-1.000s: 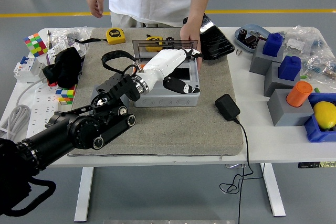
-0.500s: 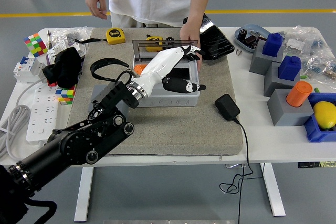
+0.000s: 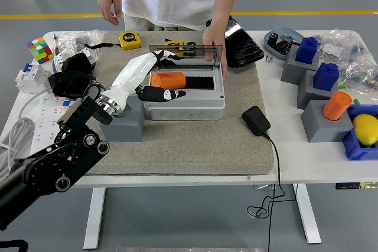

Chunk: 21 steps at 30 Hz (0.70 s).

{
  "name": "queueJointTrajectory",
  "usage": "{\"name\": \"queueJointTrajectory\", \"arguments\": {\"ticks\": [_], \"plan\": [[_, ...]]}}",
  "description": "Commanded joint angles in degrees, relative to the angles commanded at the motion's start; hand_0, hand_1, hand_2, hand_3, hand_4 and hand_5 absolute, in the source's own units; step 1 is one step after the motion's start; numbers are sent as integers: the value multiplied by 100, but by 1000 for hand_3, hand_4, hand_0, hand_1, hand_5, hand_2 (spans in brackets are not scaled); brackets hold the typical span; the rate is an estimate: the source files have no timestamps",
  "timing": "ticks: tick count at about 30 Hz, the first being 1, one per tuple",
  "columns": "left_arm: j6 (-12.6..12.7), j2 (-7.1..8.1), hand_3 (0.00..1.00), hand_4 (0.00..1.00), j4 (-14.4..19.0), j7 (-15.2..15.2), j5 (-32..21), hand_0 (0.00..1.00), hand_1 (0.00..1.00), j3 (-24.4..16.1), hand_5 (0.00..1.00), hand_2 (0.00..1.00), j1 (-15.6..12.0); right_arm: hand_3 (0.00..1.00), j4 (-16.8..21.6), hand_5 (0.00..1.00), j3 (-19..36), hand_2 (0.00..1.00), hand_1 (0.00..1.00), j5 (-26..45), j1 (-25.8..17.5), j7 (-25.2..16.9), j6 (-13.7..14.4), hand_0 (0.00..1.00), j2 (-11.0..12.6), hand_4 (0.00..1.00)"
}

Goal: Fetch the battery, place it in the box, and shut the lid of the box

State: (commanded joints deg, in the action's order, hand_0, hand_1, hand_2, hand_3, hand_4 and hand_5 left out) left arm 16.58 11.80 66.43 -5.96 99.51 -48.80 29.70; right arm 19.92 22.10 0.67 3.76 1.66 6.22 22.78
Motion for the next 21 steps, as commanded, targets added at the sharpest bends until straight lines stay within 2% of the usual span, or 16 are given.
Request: {"name": "queueJointTrajectory", "arguments": {"ticks": [4,5,10,15,21], "plan": [[4,133,708,998,59,-1,-10,538,603,48,328,615,-134,546,4,482,0,589,600,-11,-2,-4,-4,545,-10,927],[6,158,706,998,63,0,1,526,573,49,331,587,-162,545,7,484,8,590,601,-20,-2,-7,-4,545,-13,926],[-2,245,706,998,54,20,66,526,573,52,331,587,-245,545,10,484,45,590,601,-34,-1,-14,0,545,-16,926],[29,309,707,998,106,-50,-3,528,568,2,336,575,-322,545,2,485,81,590,600,-15,-34,-11,2,545,-21,926],[11,299,705,998,124,-29,-7,528,567,-35,336,569,-364,545,-2,485,116,590,601,-12,-67,-8,-1,545,-33,926]]}}
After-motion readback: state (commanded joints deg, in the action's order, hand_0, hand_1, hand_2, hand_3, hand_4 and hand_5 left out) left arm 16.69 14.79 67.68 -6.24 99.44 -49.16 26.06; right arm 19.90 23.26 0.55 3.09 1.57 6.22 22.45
